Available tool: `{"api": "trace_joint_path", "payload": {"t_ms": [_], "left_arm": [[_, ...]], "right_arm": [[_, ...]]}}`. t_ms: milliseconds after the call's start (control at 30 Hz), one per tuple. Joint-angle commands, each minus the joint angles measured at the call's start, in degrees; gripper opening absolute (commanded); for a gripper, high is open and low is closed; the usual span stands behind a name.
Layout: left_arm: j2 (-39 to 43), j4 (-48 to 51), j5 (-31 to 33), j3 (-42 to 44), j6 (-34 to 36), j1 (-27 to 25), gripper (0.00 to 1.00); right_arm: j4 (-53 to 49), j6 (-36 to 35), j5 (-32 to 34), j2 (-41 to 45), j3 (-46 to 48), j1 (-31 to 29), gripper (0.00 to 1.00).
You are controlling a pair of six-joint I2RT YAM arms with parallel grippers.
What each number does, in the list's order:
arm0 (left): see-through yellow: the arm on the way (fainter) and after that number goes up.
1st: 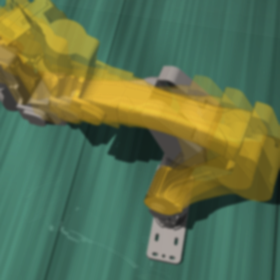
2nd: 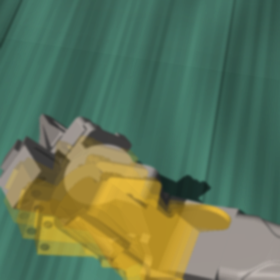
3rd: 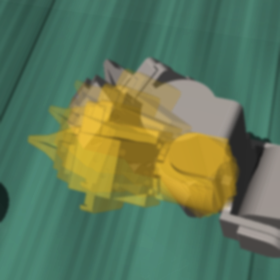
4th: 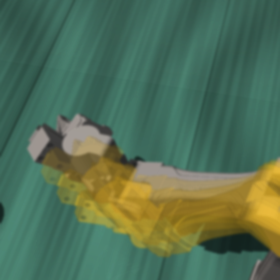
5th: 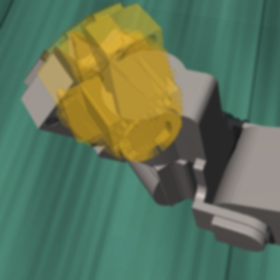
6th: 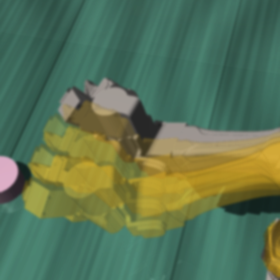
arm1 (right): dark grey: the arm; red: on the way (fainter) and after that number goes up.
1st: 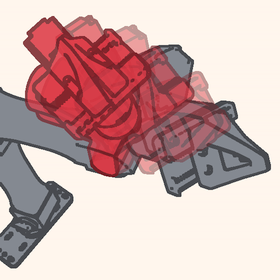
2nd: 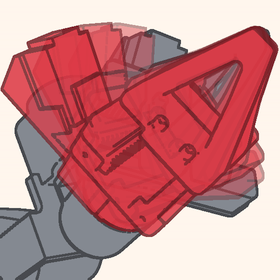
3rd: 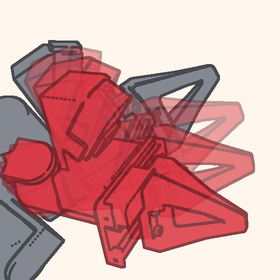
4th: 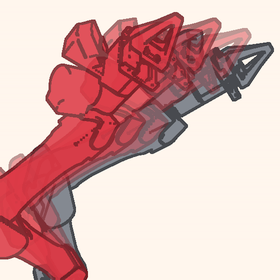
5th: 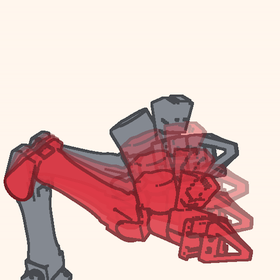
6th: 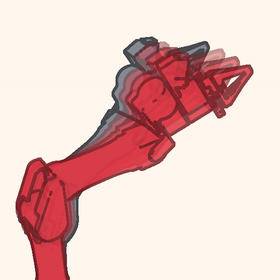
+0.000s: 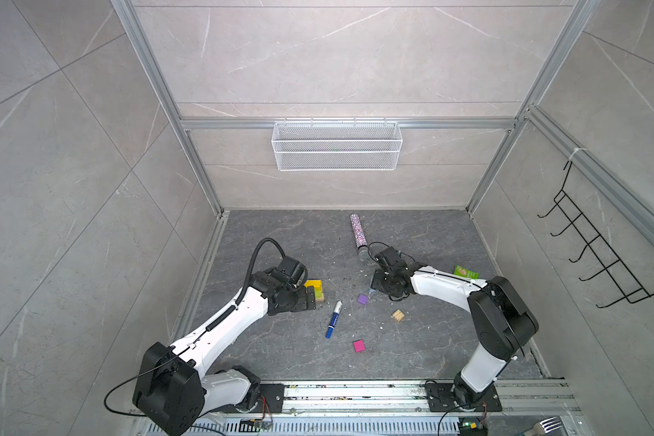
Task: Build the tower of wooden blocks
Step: 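Lift the light blue block with the right gripper while the left gripper draws back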
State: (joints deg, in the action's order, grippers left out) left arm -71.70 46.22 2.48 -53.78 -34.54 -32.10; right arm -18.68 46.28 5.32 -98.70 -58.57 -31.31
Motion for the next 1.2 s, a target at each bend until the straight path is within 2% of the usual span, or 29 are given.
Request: {"api": "trace_joint_path", "payload": {"t_ms": [0,167,333,467,667,833,1067,1167], "left_arm": [[-0.73,-0.25,-0.70,-2.20,-0.84,-0.73,1.00],[-1.56,-0.41,-0.55,-3.03,-1.04,-1.56,1.00],[-4.08,-0.81,-1.09,-6.29,-0.74,-3.16,1.00],[-7.66,-2.43,-1.87,-9.87,-0.35,-4.88,1.00],[-13.64,-2.71,-2.21,-15.65,0.39,-6.97,1.00],[-13.87,-2.13,-2.80,-17.14,1.15,-7.01,1.00],[-10.15,4.28,3.40,-17.54,2.85,-6.56,1.00],[-7.55,6.06,3.76,-16.01,3.39,-4.69,1.00]], "right_arm": [[1.46,-1.88,-0.51,1.30,1.51,0.83,0.41],[2.36,-1.96,-1.43,1.29,3.64,1.74,0.41],[3.37,-3.56,-2.28,4.71,5.77,2.13,0.47],[1.98,-6.00,-2.50,8.35,6.88,2.21,0.59],[-5.30,-13.83,-3.27,9.46,4.19,2.14,0.85],[-5.45,-18.36,-7.94,8.68,3.49,2.30,0.99],[-0.04,-15.87,-14.54,3.19,1.85,2.27,0.99],[1.95,-14.63,-16.45,0.48,0.85,2.28,0.99]]}}
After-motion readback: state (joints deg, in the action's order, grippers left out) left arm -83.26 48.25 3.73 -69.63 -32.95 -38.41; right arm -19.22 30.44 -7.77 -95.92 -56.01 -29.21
